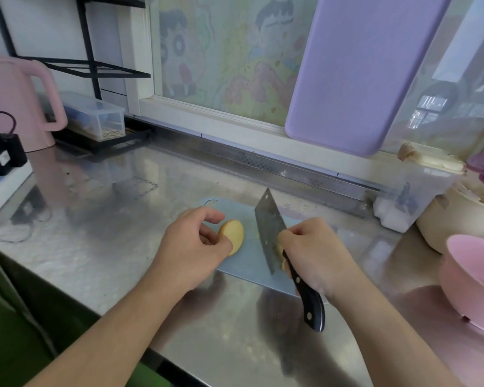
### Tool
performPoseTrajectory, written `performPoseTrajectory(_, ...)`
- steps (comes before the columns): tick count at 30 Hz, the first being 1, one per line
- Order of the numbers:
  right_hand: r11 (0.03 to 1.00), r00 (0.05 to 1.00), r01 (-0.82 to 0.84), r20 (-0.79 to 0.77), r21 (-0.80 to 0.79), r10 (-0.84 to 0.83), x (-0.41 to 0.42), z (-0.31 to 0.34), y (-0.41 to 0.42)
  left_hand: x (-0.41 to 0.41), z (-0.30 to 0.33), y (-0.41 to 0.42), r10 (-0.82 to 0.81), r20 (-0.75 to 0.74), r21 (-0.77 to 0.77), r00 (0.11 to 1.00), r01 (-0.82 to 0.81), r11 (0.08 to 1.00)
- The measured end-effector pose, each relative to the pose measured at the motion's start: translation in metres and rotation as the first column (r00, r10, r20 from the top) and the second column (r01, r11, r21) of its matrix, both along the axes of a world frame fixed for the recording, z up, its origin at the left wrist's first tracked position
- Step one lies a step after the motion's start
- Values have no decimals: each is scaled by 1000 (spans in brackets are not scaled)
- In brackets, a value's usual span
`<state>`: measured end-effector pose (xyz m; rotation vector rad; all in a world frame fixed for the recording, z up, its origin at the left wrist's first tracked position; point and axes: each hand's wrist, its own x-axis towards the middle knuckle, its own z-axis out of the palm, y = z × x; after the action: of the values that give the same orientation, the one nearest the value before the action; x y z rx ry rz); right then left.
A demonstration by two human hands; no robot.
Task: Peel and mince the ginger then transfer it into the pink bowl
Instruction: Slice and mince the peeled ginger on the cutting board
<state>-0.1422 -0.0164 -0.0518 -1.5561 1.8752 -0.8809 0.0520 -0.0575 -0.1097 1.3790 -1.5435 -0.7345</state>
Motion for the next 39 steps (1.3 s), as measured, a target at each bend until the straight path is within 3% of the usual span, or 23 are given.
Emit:
performPoseTrajectory(6, 1000, 994, -20, 106, -11, 21, -6, 8, 2, -1, -2, 3, -5, 50, -152, 999, 13, 988)
performPoseTrajectory(10, 999, 967, -31, 255, 29, 22, -5, 7, 4, -2, -4, 6, -20, 177, -308, 984, 74, 948)
performPoseTrajectory(13, 997, 940, -39, 342, 63, 15, -6, 7, 4, -3, -7, 7, -99, 229, -297, 968, 166, 940)
performPoseTrajectory(19, 988, 858, -28, 512, 152, -54, -7, 9, 3, -2, -8, 2, -173, 173, -251, 970, 213, 944)
performPoseTrajectory(24, 986, 873, 5, 481, 169, -87, -9, 8, 2, -2, -9, 2, -156, 190, -199, 969, 193, 961)
performPoseTrajectory(31, 997, 967, -14, 254, 73, -5, -5, 7, 4, -3, -11, 1, -131, 162, -196, 978, 162, 967)
performPoseTrajectory(39, 994, 915, -14, 403, 108, -31, -4, 14, 10, -2, -12, -2, -124, 164, -198, 979, 156, 968)
